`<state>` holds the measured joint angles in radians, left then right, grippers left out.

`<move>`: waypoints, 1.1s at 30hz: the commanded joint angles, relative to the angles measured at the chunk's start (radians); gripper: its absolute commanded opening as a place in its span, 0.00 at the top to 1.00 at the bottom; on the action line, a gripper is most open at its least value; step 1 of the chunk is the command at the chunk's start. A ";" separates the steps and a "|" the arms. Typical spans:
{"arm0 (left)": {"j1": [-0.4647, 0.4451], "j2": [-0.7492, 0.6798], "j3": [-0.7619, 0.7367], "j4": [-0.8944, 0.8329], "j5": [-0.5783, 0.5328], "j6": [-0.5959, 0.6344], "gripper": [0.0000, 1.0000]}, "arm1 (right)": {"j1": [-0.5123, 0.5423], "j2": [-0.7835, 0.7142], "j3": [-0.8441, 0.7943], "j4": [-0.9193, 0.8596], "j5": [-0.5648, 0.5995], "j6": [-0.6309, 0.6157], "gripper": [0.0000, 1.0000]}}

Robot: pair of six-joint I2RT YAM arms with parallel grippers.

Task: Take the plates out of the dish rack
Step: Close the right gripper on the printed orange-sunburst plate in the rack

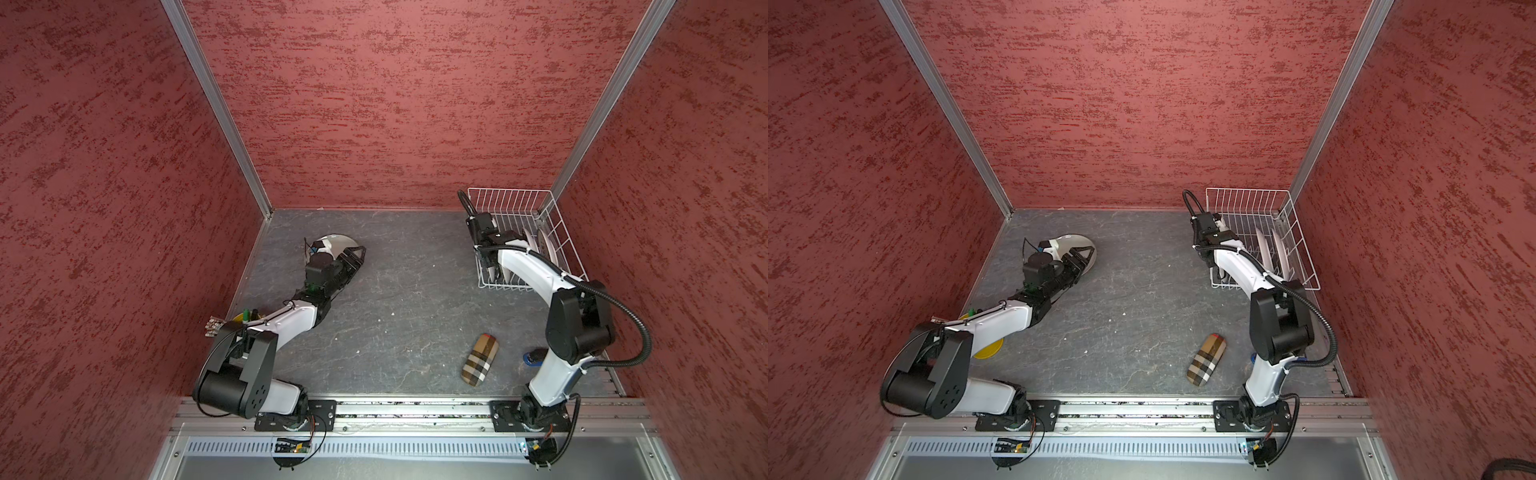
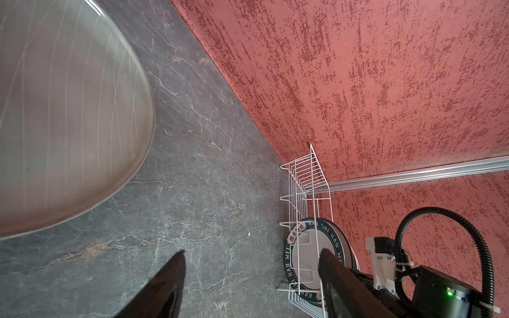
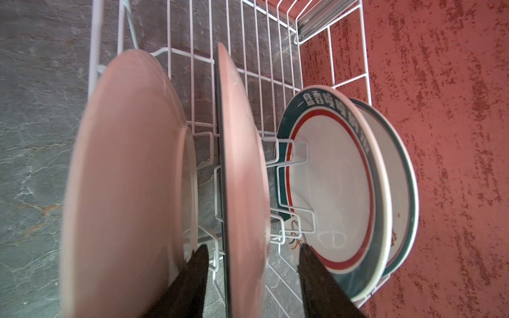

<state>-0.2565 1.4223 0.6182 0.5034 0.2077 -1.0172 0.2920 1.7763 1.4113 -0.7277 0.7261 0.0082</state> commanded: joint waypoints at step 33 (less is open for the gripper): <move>-0.021 0.000 -0.004 0.024 -0.010 0.005 0.24 | 0.018 0.033 0.023 0.013 0.054 -0.014 0.98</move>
<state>-0.2714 1.4231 0.6182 0.5167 0.2039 -1.0172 0.2932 1.7863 1.4120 -0.7094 0.8143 0.0105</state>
